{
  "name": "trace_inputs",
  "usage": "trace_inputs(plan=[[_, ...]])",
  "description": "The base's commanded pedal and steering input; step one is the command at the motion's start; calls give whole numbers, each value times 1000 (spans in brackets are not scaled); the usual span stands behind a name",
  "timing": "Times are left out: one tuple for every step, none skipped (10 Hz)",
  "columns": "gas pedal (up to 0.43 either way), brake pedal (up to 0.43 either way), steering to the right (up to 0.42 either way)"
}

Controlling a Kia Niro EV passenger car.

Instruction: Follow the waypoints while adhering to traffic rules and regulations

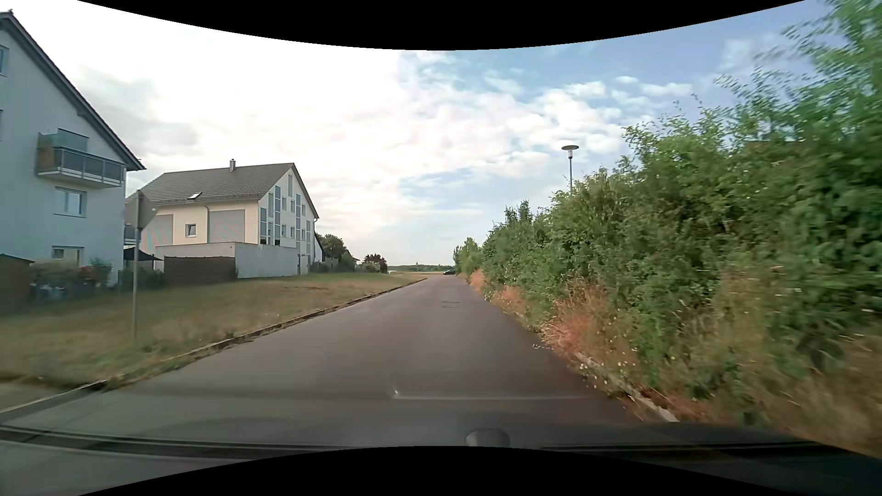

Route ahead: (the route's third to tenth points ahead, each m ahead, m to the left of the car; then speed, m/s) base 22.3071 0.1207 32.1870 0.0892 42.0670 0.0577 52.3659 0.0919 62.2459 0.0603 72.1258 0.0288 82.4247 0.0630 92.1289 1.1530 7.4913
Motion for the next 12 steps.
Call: trace_inputs(plan=[[79, 0, 1], [79, 0, 1], [79, 0, 0], [79, 0, 0], [79, 0, -1], [79, 0, -1], [79, 0, -2], [79, 0, -6], [79, 0, -7], [79, 0, -7], [79, 0, -6], [79, 0, -4]])
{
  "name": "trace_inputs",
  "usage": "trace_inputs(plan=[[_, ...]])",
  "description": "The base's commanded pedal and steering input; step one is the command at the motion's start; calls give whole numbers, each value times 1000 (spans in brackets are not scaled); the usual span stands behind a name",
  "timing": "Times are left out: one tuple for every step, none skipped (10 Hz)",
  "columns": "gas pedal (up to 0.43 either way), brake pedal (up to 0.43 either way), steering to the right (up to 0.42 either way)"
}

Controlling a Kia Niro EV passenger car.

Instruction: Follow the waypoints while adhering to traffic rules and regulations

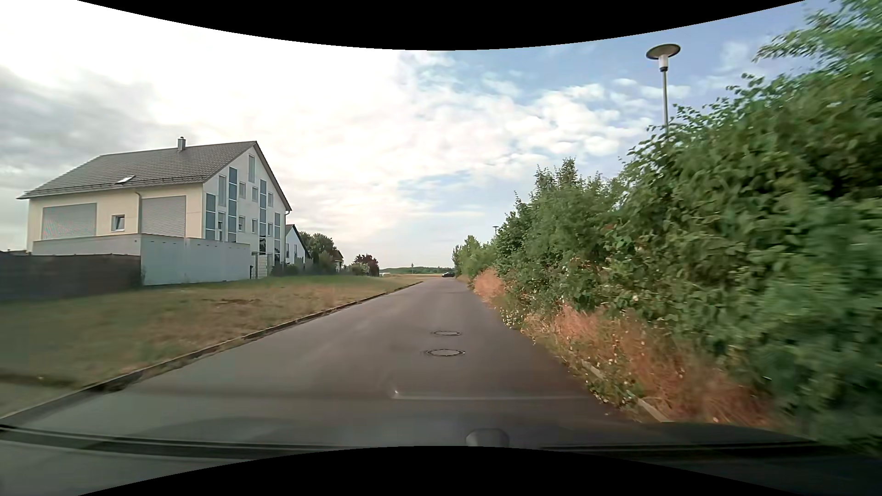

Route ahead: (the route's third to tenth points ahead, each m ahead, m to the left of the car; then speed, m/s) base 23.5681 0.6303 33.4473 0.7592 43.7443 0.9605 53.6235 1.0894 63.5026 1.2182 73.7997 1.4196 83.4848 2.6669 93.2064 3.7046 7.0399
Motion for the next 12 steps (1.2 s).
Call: trace_inputs(plan=[[79, 0, -4], [79, 0, -4], [79, 0, -4], [79, 0, -4], [79, 0, -4], [87, 0, -4], [87, 0, -4], [87, 0, -4], [87, 0, -4], [98, 0, -4], [138, 0, -4], [150, 0, -4]])
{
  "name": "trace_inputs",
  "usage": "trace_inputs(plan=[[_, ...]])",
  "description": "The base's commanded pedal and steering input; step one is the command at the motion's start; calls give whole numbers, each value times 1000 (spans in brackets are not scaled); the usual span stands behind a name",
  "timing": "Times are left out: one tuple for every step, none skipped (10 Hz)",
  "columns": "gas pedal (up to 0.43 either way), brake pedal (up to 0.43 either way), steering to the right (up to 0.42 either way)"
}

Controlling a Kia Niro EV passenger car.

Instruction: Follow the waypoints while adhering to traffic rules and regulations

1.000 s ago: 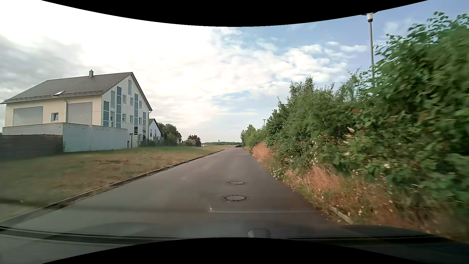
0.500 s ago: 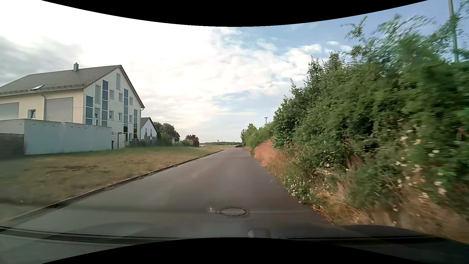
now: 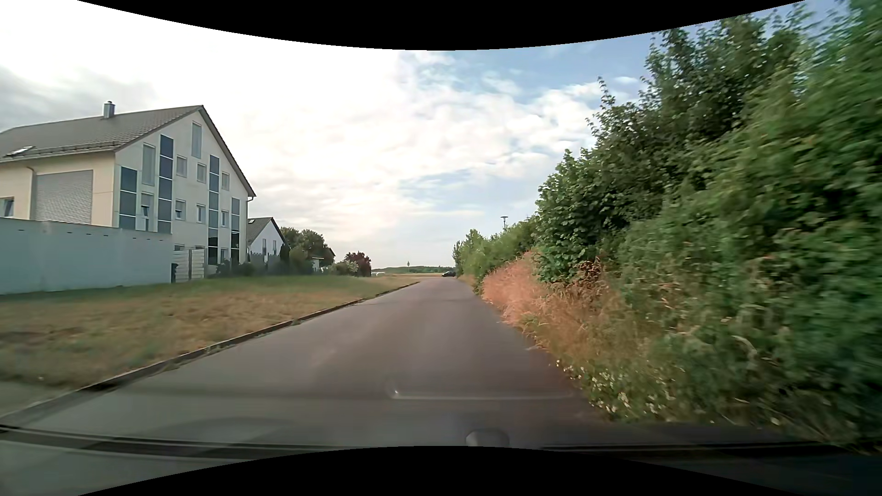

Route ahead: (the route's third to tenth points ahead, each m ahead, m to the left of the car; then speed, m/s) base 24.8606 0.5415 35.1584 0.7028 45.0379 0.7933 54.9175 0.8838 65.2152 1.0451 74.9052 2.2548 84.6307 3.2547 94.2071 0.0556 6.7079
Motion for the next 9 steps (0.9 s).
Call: trace_inputs(plan=[[169, 0, -4], [197, 0, -4], [209, 0, -5], [209, 0, -5], [248, 0, -5], [260, 0, -5], [260, 0, -7], [260, 0, -8], [248, 0, -8]])
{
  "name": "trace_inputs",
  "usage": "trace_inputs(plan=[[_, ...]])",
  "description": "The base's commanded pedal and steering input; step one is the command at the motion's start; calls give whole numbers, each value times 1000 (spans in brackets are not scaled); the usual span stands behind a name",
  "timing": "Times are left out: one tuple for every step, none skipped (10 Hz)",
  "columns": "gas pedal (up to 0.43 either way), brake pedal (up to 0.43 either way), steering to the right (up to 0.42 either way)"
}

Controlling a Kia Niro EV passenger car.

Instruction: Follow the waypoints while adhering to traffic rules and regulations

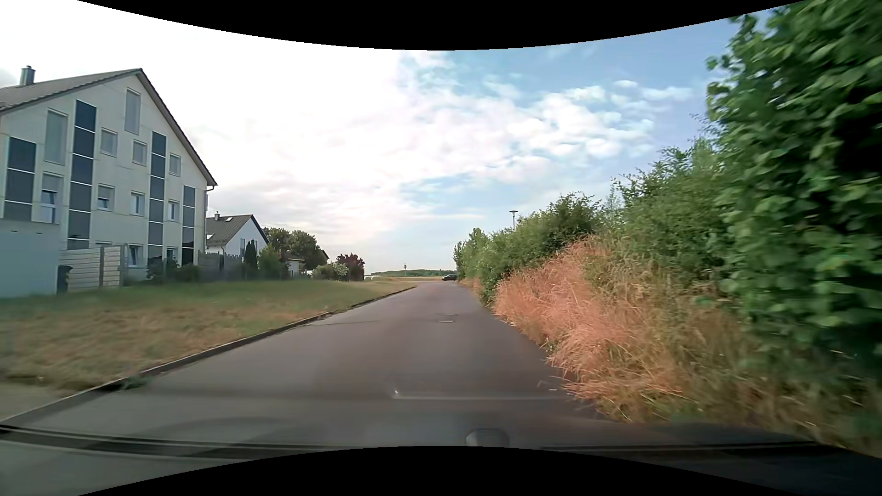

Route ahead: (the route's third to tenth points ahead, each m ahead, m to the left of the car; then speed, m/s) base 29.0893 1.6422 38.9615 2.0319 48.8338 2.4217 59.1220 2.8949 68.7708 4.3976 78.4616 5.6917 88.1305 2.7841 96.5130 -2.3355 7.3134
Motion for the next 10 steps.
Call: trace_inputs(plan=[[248, 0, -8], [248, 0, -8], [240, 0, -6], [240, 0, -5], [240, 0, -3], [228, 0, 0], [220, 0, 0], [220, 0, 0], [197, 0, 0], [197, 0, 0]])
